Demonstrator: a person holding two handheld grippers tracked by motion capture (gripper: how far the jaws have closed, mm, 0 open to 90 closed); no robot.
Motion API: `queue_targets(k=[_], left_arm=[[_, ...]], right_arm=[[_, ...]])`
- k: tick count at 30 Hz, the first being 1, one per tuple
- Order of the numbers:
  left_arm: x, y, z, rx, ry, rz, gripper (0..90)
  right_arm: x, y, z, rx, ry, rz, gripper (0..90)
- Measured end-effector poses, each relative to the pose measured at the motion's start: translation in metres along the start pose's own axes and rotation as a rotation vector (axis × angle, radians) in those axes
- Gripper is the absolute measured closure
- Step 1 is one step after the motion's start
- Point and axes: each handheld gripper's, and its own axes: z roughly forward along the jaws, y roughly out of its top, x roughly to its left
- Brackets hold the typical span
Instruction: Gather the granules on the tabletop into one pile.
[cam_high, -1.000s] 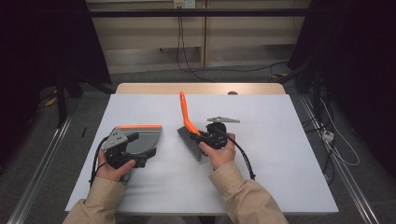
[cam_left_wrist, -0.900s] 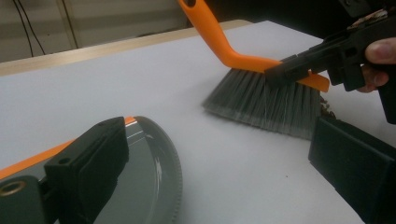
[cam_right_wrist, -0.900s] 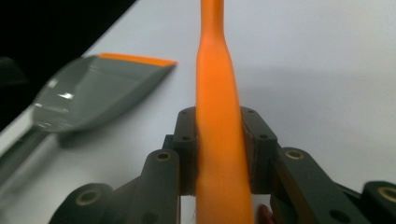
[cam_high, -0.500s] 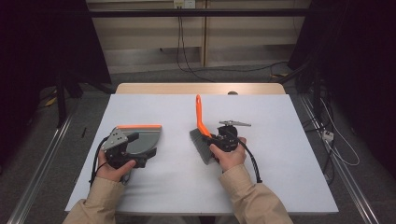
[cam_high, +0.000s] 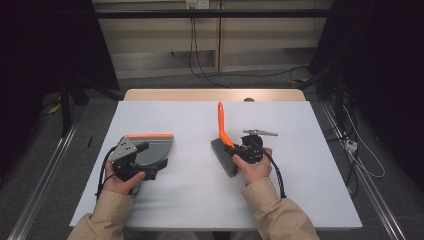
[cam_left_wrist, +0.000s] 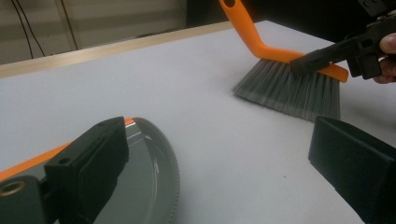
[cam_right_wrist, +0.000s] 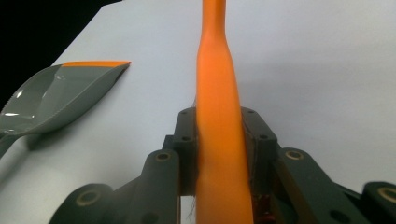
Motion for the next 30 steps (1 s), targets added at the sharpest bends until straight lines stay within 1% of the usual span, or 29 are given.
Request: queue_targets(k=[4,6,7,10,11,14,17,18,20,21,23,24,26,28,29,30], left_arm=[[0.0,0.0,0.0,0.001,-0.002,0.001,4.8],[0.0,0.001,-0.001,0.006,0.001,0.009,4.8],[0.0,0.002,-0.001,0.005,0.0,0.002,4.8],[0.0,0.004,-0.004,0.015,0.007,-0.003,4.8],[0.0,0.004,-0.005,0.014,0.008,-0.002,4.8],[0.0,0.004,-0.007,0.035,0.005,-0.006,4.7],[0.0,0.002,-0.009,0.06,0.006,-0.011,5.1],[0.001,0.001,-0.01,0.07,0.013,-0.006,5.1],[0.002,-0.001,-0.012,0.082,0.016,-0.014,5.1],[0.003,-0.001,-0.013,0.087,0.021,-0.018,5.1],[0.003,-0.002,-0.014,0.09,0.023,-0.019,5.3],[0.004,-0.005,-0.016,0.101,0.027,-0.027,5.4],[0.005,-0.006,-0.017,0.108,0.035,-0.026,5.5],[0.008,-0.01,-0.02,0.12,0.053,-0.028,5.9],[0.01,-0.012,-0.021,0.121,0.053,-0.026,5.9],[0.01,-0.012,-0.021,0.121,0.053,-0.026,6.1]], right_arm=[[-0.001,0.002,0.0,0.002,0.03,0.018,71.2],[0.001,0.004,-0.001,0.001,0.043,0.012,71.2],[0.003,0.006,-0.002,-0.002,0.05,0.012,71.3],[0.007,0.011,-0.006,-0.011,0.068,-0.002,71.2],[0.008,0.014,-0.009,-0.015,0.073,-0.015,71.3],[0.008,0.02,-0.015,-0.02,0.077,-0.037,71.2],[0.003,0.022,-0.022,-0.023,0.069,-0.064,71.2],[0.001,0.023,-0.024,-0.026,0.064,-0.068,71.2],[-0.004,0.023,-0.027,-0.03,0.059,-0.074,71.2],[-0.007,0.023,-0.029,-0.03,0.054,-0.075,71.2],[-0.011,0.023,-0.032,-0.031,0.046,-0.095,71.2],[-0.012,0.023,-0.034,-0.032,0.041,-0.102,71.3],[-0.016,0.023,-0.036,-0.033,0.037,-0.117,71.3],[-0.018,0.023,-0.038,-0.029,0.036,-0.119,71.2],[-0.02,0.023,-0.039,-0.029,0.037,-0.125,71.3],[-0.021,0.022,-0.04,-0.031,0.028,-0.14,71.3]])
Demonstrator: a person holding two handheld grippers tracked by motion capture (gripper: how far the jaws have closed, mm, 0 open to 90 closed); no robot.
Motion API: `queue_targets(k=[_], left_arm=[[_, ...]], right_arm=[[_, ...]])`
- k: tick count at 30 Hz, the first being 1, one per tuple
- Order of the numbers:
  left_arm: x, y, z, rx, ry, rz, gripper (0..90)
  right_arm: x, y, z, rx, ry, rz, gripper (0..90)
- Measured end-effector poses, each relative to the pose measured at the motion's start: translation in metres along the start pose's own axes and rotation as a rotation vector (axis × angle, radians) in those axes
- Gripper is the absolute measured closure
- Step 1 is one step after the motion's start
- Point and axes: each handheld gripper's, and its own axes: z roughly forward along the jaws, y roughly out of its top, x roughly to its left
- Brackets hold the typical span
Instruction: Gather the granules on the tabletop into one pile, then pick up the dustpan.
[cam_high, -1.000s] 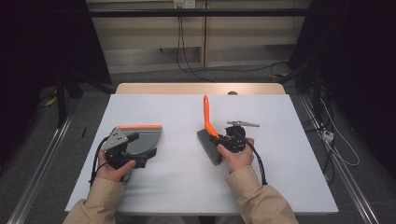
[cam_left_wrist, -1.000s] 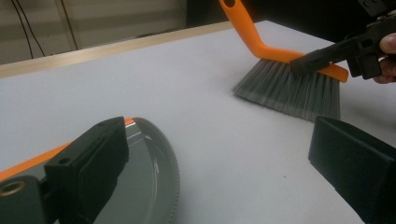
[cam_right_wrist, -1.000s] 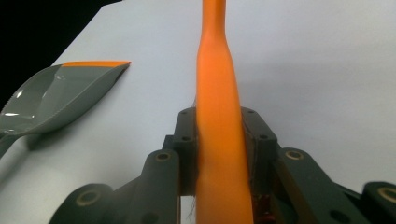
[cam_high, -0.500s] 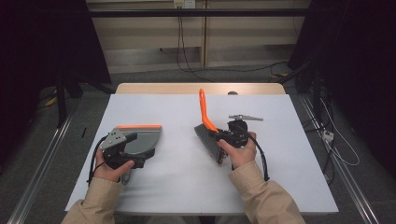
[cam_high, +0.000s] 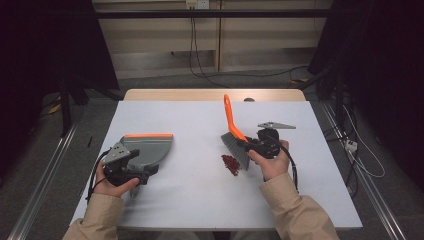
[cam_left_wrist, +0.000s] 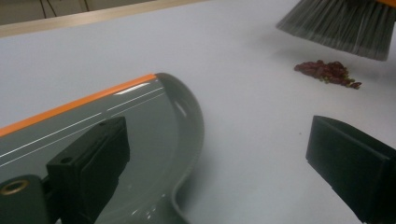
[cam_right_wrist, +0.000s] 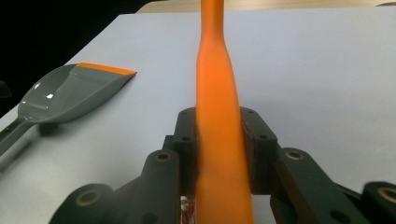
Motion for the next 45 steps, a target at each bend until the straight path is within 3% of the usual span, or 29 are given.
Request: queue_targets(k=[5,15,25,31,34,37,43,45], left_arm=[[0.007,-0.006,-0.006,0.011,0.026,-0.014,6.2],[0.013,-0.017,-0.007,0.044,0.088,-0.042,6.6],[0.019,-0.026,-0.003,0.088,0.164,-0.039,10.4],[0.018,-0.025,-0.01,0.087,0.196,-0.046,11.4],[0.008,-0.02,-0.015,0.085,0.236,-0.011,11.2],[0.004,-0.021,-0.014,0.101,0.264,-0.014,11.6],[0.006,-0.032,-0.011,0.161,0.29,-0.065,11.4],[0.01,-0.033,-0.014,0.151,0.299,-0.085,13.0]], right_arm=[[-0.003,-0.001,-0.005,0.011,-0.004,-0.059,71.3],[-0.006,0.0,-0.011,-0.002,-0.007,-0.077,71.2],[-0.011,-0.001,-0.016,-0.012,-0.023,-0.075,71.2],[-0.012,-0.002,-0.019,-0.017,-0.026,-0.075,71.2],[-0.013,-0.001,-0.02,-0.02,-0.027,-0.078,71.3],[-0.013,0.0,-0.021,-0.028,-0.028,-0.077,71.2],[-0.012,0.0,-0.022,-0.036,-0.027,-0.071,71.3],[-0.013,0.0,-0.022,-0.033,-0.029,-0.071,71.2]])
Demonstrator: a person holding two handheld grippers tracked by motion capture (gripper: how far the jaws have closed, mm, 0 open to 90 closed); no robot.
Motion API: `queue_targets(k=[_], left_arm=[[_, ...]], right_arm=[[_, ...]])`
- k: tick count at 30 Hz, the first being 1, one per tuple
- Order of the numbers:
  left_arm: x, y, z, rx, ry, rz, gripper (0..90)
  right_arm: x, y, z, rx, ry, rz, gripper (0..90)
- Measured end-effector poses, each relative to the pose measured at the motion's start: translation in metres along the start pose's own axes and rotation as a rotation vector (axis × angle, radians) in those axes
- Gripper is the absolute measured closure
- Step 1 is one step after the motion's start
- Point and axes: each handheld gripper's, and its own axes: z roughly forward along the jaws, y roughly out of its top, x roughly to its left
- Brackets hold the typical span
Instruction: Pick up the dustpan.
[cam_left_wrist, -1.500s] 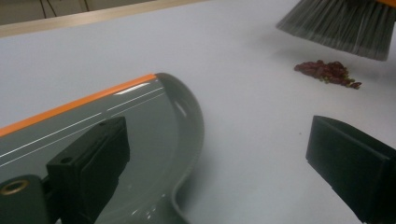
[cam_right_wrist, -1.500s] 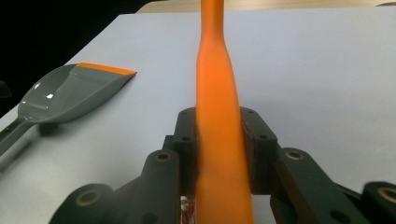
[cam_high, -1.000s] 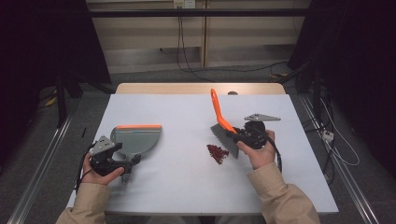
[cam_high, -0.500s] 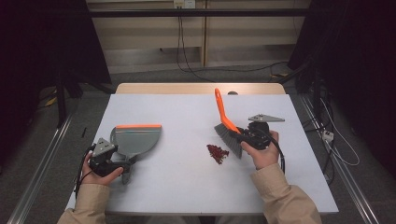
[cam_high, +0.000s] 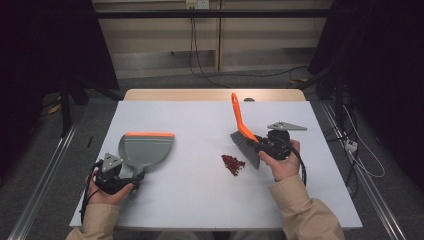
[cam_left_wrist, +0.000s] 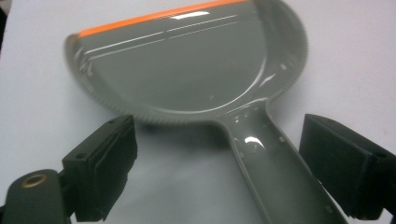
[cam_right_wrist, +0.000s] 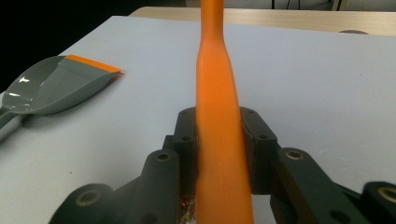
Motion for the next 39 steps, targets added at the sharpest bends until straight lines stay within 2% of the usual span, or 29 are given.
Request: queue_targets(k=[3,4,6,7,8,10,13,15,17,20,23,27,31,34,39], left_arm=[[0.006,0.0,-0.002,0.01,-0.002,-0.012,17.8],[0.006,0.002,-0.001,0.017,-0.024,-0.012,21.5],[0.007,0.006,0.003,0.048,-0.076,-0.007,34.8],[0.005,0.008,0.006,0.06,-0.082,-0.009,39.5],[0.005,0.01,0.008,0.068,-0.077,-0.008,41.7],[0.006,0.013,0.016,0.103,-0.098,-0.028,46.5],[0.007,0.014,0.023,0.136,-0.092,-0.024,47.4],[0.008,0.014,0.025,0.132,-0.094,-0.006,62.5],[0.01,0.015,0.026,0.147,-0.102,-0.004,62.9],[0.01,0.016,0.025,0.13,-0.105,0.013,63.3],[0.01,0.017,0.022,0.124,-0.143,0.032,63.5],[0.008,0.021,0.017,0.103,-0.165,0.051,63.7],[0.005,0.026,0.011,0.084,-0.218,0.07,63.6],[-0.002,0.03,0.006,0.087,-0.264,0.121,63.6],[-0.015,0.035,0.006,0.082,-0.332,0.155,63.5]], right_arm=[[-0.001,0.0,-0.001,-0.001,-0.003,-0.003,71.2],[-0.002,0.0,-0.002,-0.002,-0.003,-0.002,71.2],[-0.003,0.001,-0.002,0.001,-0.007,-0.003,71.2],[-0.003,0.001,-0.003,0.003,-0.009,-0.002,71.2],[-0.004,0.001,-0.003,0.003,-0.011,-0.002,71.2],[-0.004,0.001,-0.002,0.007,-0.009,-0.003,71.2],[-0.005,0.001,-0.001,0.015,-0.013,-0.006,71.2],[-0.006,0.001,0.0,0.015,-0.014,-0.006,71.2],[-0.006,0.001,0.0,0.016,-0.016,-0.005,71.2],[-0.007,0.001,0.0,0.016,-0.018,-0.008,71.2],[-0.008,0.001,-0.001,0.01,-0.02,-0.005,71.2],[-0.01,0.001,-0.002,0.01,-0.022,-0.002,71.2],[-0.012,0.001,-0.003,0.01,-0.024,-0.004,71.2],[-0.014,0.001,-0.004,0.01,-0.03,-0.007,71.2],[-0.018,-0.001,-0.003,0.013,-0.049,-0.007,71.3]])
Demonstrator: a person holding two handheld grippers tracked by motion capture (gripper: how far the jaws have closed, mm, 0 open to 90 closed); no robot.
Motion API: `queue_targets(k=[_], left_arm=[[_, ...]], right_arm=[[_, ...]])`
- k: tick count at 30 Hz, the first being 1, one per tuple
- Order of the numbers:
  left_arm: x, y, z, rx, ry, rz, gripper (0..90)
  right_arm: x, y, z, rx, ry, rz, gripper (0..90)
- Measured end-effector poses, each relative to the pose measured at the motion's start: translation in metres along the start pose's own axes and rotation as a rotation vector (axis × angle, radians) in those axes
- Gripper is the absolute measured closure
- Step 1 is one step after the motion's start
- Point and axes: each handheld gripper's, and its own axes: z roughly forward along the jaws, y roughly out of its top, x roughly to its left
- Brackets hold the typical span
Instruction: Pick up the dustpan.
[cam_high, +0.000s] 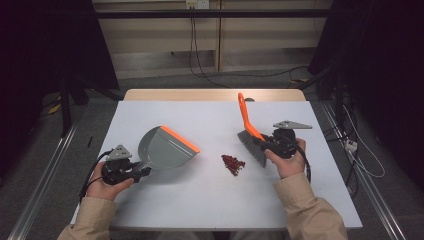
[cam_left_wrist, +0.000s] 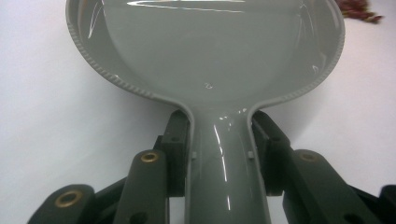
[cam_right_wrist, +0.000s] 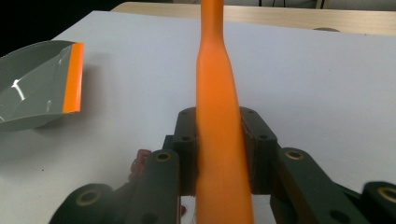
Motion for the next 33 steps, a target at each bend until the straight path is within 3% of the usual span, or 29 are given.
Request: queue_targets(k=[11,16,28,33], left_arm=[[-0.024,0.008,0.016,0.043,-0.106,0.12,63.5],[-0.034,0.01,0.024,0.067,-0.167,0.146,63.4],[-0.055,0.015,0.041,0.12,-0.235,0.23,63.3],[-0.06,0.016,0.046,0.129,-0.247,0.235,63.3]], right_arm=[[0.001,-0.008,0.004,0.004,-0.025,-0.023,71.3],[0.002,-0.01,0.005,0.013,-0.038,-0.04,71.3],[0.009,-0.016,0.013,0.023,-0.072,-0.106,71.3],[0.014,-0.021,0.017,0.03,-0.078,-0.145,71.2]])
